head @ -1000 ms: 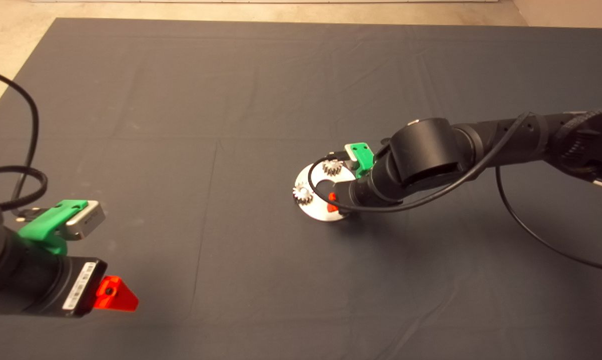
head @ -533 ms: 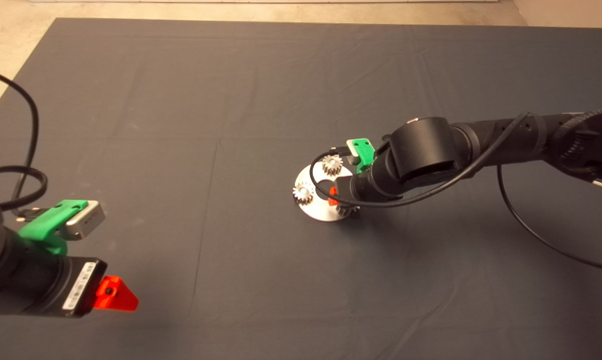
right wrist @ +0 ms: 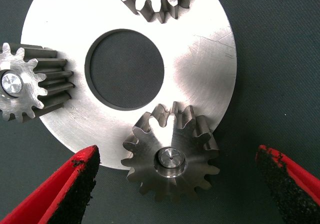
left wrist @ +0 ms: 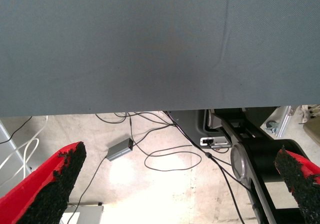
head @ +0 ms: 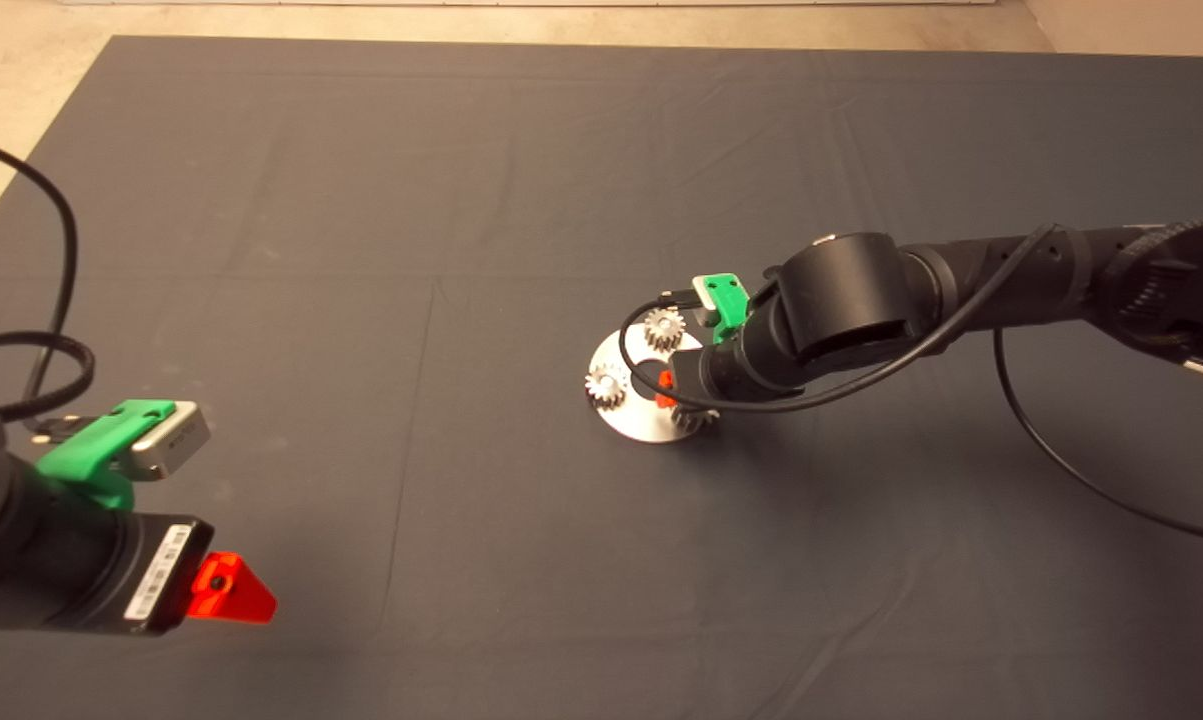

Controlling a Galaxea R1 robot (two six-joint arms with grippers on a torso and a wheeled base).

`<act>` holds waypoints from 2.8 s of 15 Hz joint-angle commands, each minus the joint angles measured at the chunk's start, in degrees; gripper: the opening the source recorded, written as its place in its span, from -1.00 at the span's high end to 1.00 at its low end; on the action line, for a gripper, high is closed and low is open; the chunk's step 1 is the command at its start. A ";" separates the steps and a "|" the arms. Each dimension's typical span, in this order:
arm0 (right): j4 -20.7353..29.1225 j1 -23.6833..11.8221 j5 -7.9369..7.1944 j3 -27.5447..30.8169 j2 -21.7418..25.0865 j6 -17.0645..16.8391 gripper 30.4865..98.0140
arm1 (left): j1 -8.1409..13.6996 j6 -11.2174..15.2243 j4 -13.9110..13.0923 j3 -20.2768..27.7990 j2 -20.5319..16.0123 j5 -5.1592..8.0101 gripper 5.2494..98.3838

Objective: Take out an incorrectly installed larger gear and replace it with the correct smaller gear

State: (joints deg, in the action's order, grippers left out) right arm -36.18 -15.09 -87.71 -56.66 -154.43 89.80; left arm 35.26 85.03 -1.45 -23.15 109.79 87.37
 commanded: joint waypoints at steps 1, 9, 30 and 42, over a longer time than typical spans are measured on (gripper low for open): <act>-2.23 -0.56 -7.21 -0.11 -0.39 -0.15 -0.56 | 0.26 -0.21 0.13 -0.04 -0.23 5.53 -1.00; -3.63 -0.01 -7.12 -0.82 -0.37 -0.67 -0.56 | 0.26 -0.39 0.13 0.05 -0.40 5.46 -1.00; -4.90 0.41 -7.29 -0.98 -0.39 -0.76 -0.63 | 0.26 -0.39 0.13 0.23 -0.23 5.35 -1.00; -4.90 0.41 -7.29 -0.72 -0.48 -0.59 -0.32 | 0.26 -0.39 0.13 0.23 -0.14 5.35 -1.00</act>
State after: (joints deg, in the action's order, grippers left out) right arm -39.22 -13.78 -87.70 -57.60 -154.60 89.14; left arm 35.26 84.92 -1.45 -23.15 109.70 87.37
